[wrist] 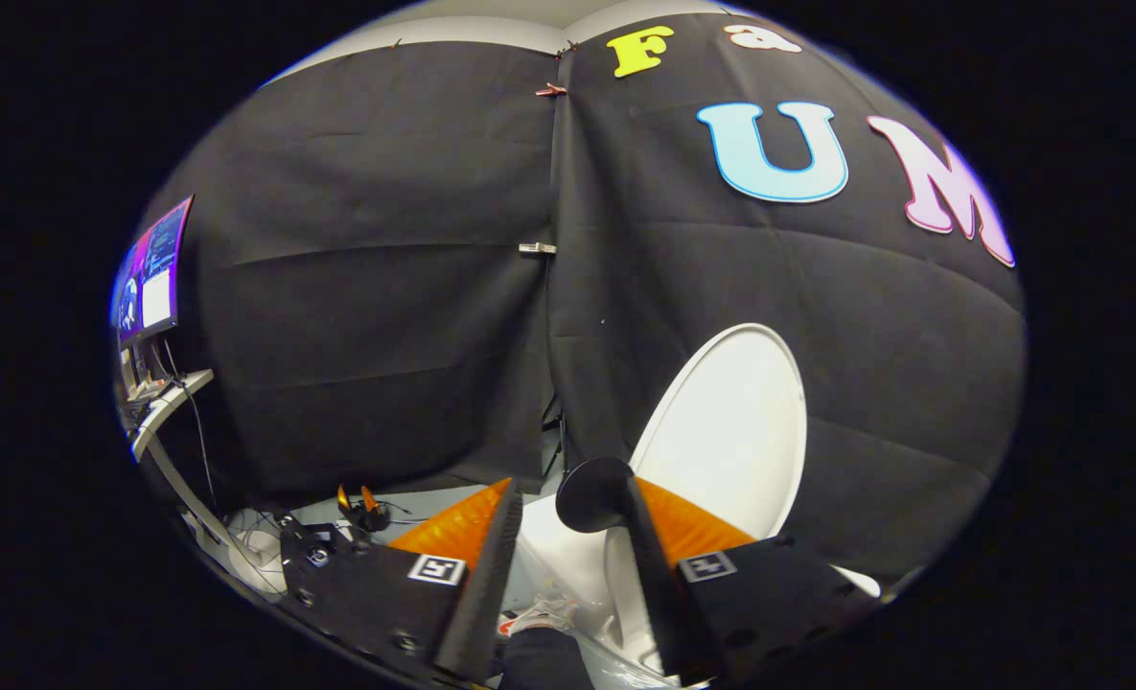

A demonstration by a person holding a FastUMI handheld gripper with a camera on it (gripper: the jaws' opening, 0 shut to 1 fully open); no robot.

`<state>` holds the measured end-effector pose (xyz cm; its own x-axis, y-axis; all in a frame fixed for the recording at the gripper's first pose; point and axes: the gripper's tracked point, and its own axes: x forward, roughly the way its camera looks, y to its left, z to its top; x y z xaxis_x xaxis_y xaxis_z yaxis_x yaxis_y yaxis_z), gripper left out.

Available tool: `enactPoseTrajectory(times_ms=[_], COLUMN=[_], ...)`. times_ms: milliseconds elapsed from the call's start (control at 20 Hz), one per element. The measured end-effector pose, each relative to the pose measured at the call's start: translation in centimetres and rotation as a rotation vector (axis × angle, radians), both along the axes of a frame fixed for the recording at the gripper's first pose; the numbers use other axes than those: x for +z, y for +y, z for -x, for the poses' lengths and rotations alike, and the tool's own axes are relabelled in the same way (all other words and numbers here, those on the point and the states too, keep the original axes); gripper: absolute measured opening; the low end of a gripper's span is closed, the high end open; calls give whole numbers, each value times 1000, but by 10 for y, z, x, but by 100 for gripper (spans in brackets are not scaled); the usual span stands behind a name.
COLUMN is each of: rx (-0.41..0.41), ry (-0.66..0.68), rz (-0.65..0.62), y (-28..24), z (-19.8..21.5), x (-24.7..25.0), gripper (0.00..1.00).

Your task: Open the toilet lid.

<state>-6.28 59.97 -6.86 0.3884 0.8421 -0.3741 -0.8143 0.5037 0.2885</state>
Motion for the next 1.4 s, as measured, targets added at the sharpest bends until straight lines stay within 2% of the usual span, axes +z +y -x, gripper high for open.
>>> enactPoseTrajectory(times_ms=[100, 250, 350, 550, 700, 900, 1000, 1150, 1250, 1400], rx=[2, 10, -5, -45, -40, -36, -97, -247, -381, -649], ry=[-14, -14, 5, 17, 31, 47, -7, -146, -235, -426], rz=[4, -14, -42, -108, -140, -248, -284, -250, -190, -51], y=[-4, -6, -10, -17, -24, -53, -93, -184, -253, -379], z=[-1, -3, -7, -17, -20, -12, -24, -56, -87, -131], x=[-3, -5, -2, 12, 20, 58, 86, 108, 110, 109], gripper=[88, 90, 100, 100, 99, 100, 99, 99, 99, 99])
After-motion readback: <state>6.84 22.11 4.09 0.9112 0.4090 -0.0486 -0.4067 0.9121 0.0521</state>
